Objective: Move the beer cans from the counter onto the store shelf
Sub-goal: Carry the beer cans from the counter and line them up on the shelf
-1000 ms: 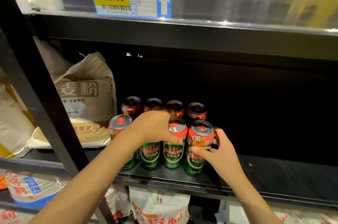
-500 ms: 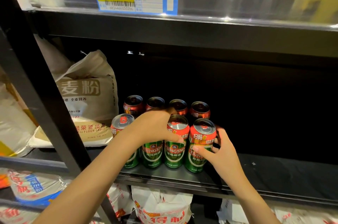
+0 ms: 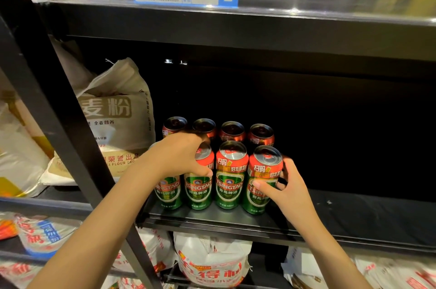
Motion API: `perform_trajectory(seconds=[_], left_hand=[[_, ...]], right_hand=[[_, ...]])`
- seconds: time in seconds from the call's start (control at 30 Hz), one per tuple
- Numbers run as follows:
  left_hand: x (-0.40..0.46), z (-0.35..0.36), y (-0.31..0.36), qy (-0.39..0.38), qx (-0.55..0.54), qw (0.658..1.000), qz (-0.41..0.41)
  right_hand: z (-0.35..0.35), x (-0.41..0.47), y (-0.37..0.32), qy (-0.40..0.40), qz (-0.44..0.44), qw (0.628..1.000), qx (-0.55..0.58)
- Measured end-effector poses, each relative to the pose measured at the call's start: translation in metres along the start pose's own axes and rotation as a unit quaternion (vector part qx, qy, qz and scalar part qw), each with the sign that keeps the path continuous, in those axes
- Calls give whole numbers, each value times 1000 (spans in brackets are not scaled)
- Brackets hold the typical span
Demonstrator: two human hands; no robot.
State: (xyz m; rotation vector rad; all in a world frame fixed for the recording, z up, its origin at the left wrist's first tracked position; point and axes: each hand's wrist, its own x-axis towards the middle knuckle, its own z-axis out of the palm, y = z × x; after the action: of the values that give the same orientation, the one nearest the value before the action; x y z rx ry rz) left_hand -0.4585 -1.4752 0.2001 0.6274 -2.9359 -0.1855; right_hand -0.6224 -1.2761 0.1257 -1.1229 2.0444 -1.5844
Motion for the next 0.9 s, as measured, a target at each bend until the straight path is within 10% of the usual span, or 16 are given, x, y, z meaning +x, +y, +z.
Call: perform_trajectory(seconds=[0.9], left_hand=[[12, 2, 55, 74, 29, 997, 4]], right_hand=[[2, 3, -4, 24, -2, 1000, -1]])
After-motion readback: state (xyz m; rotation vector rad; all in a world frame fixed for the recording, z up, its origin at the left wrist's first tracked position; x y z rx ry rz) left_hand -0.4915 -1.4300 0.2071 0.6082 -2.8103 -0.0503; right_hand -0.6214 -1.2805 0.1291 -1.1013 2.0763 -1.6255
